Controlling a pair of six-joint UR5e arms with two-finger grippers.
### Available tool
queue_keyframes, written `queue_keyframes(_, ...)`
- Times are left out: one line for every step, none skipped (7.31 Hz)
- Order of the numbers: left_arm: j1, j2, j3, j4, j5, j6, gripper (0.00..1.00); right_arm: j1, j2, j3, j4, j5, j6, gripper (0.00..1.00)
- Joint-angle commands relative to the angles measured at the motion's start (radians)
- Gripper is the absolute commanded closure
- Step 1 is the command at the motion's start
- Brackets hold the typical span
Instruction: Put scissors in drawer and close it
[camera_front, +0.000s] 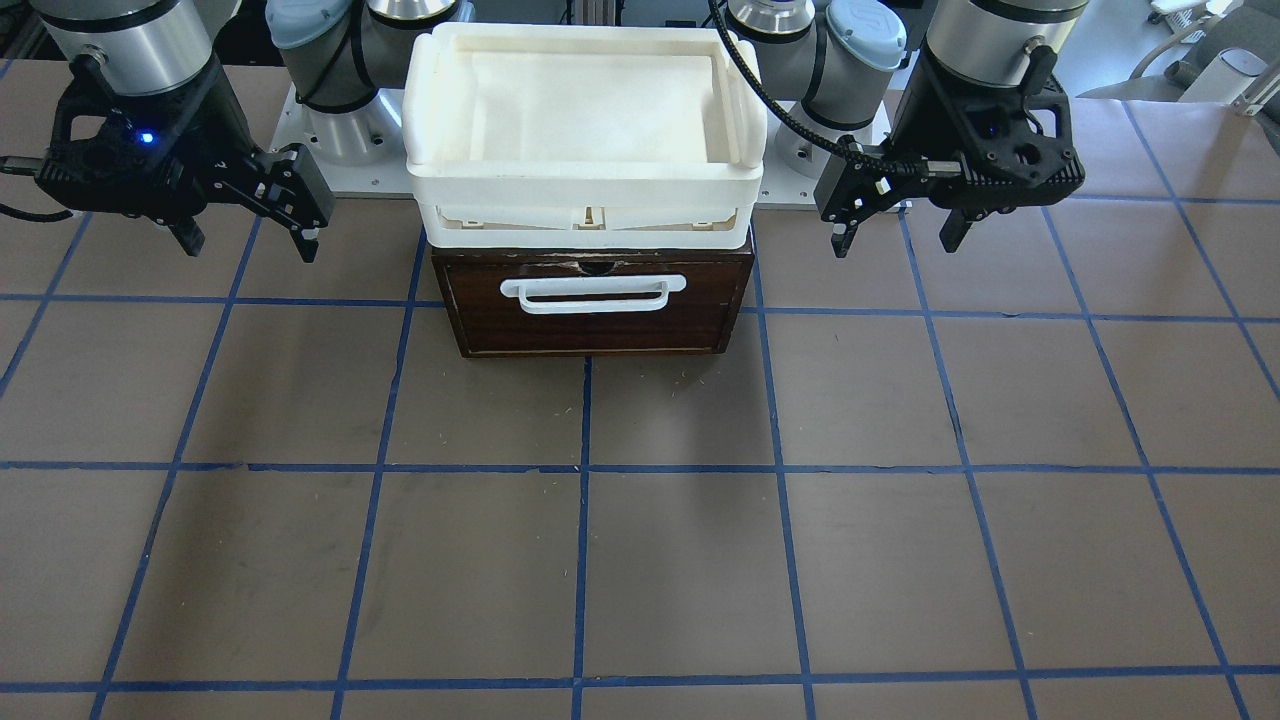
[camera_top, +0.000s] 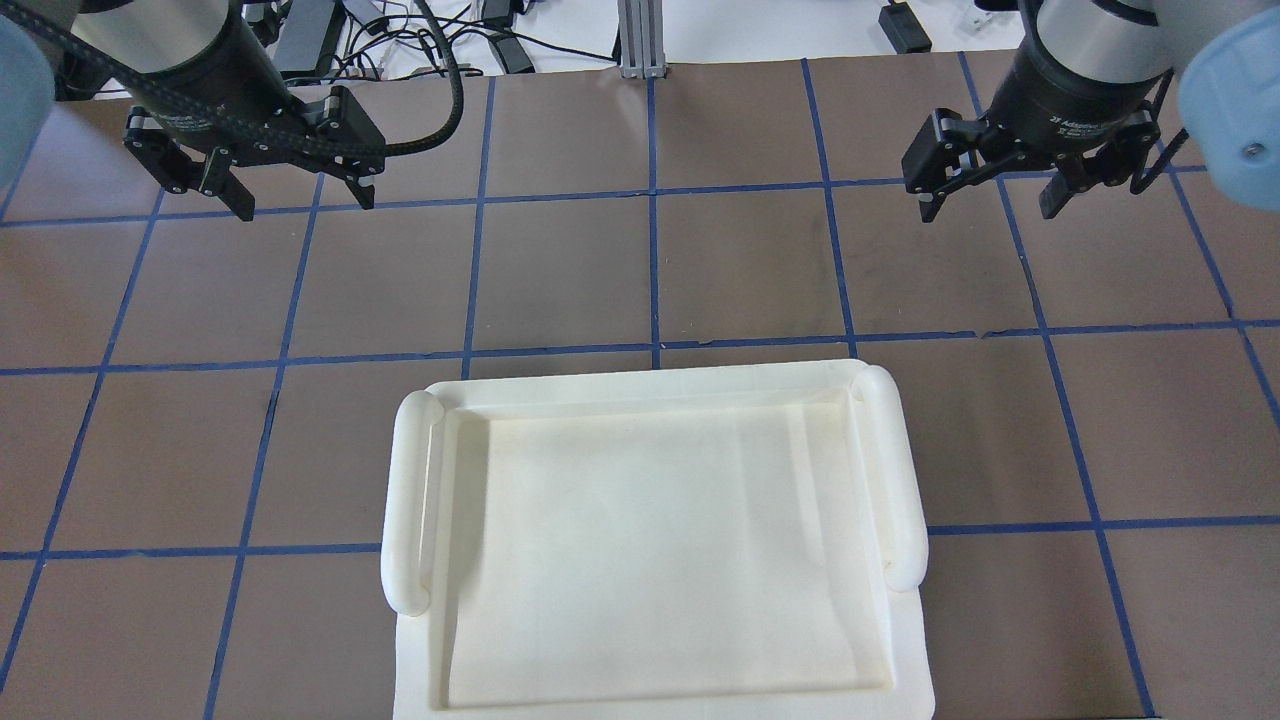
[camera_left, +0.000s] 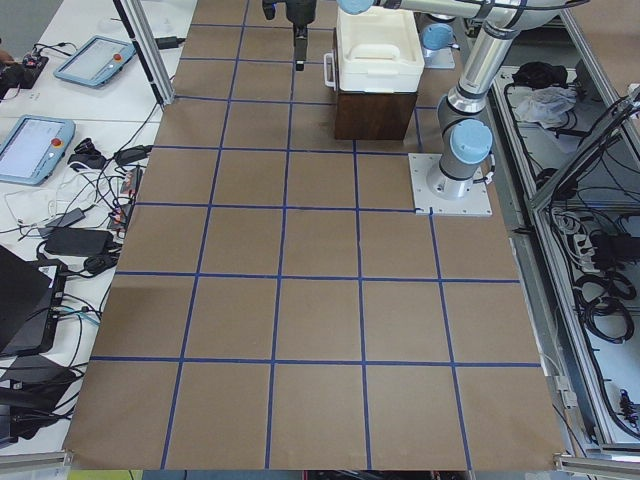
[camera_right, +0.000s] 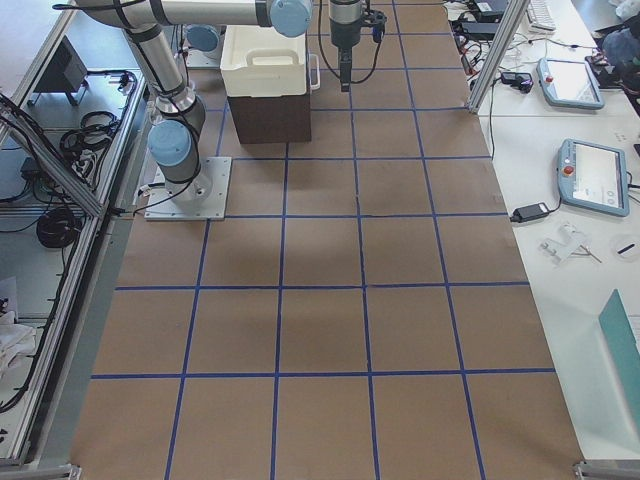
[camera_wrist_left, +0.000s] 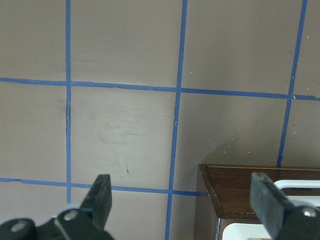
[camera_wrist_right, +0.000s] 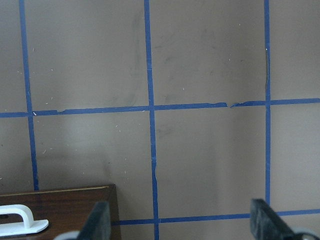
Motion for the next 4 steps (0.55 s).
queue_keyframes(0.0, -0.004, 0.001, -0.015, 0.003, 0.024, 0.0, 0.0, 0.0, 0.0, 0.0, 0.0, 0.0, 0.0)
queue_keyframes(0.008, 0.007, 0.004, -0.017, 0.002, 0.068, 0.0, 0.0, 0.0, 0.0, 0.0, 0.0, 0.0, 0.0)
queue_keyframes(0.009, 0.01, 0.01, -0.016, -0.004, 0.069, 0.0, 0.0, 0.0, 0.0, 0.002, -0.002, 0.0, 0.0)
queue_keyframes(0.003, 0.004, 0.01, -0.016, -0.007, 0.06, 0.0, 0.0, 0.0, 0.0, 0.0, -0.006, 0.0, 0.0)
